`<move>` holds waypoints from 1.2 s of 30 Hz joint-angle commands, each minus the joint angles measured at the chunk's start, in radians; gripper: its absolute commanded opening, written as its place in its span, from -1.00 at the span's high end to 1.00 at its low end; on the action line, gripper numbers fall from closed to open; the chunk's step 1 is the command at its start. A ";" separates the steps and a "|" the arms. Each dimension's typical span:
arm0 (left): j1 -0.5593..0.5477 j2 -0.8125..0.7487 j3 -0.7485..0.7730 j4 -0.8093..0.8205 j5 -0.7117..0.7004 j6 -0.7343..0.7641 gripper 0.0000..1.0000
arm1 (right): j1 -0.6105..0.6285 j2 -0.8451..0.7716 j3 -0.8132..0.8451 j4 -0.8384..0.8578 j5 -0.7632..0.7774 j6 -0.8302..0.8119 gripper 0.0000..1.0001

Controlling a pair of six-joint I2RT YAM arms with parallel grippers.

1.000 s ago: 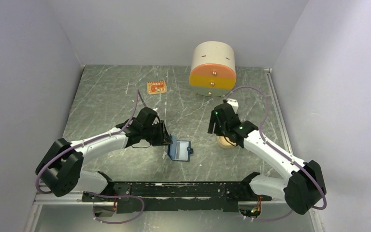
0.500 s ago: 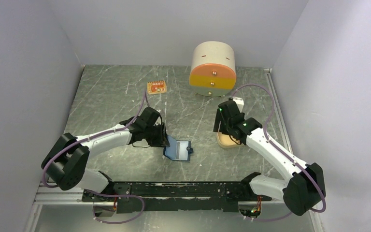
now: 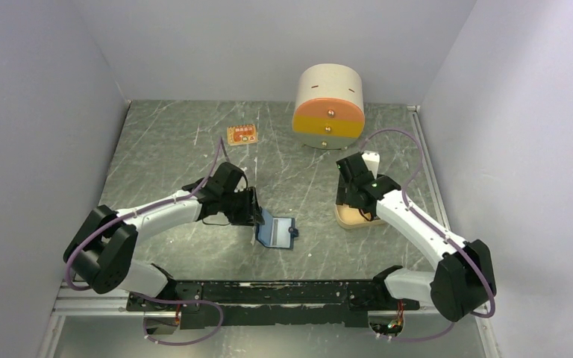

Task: Put the credit cards into the card holder
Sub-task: Pick up the credit card from the storage box.

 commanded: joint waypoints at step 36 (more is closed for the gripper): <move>0.011 -0.033 -0.063 0.048 0.065 0.030 0.19 | -0.081 0.369 0.162 -0.118 0.252 -0.070 -0.53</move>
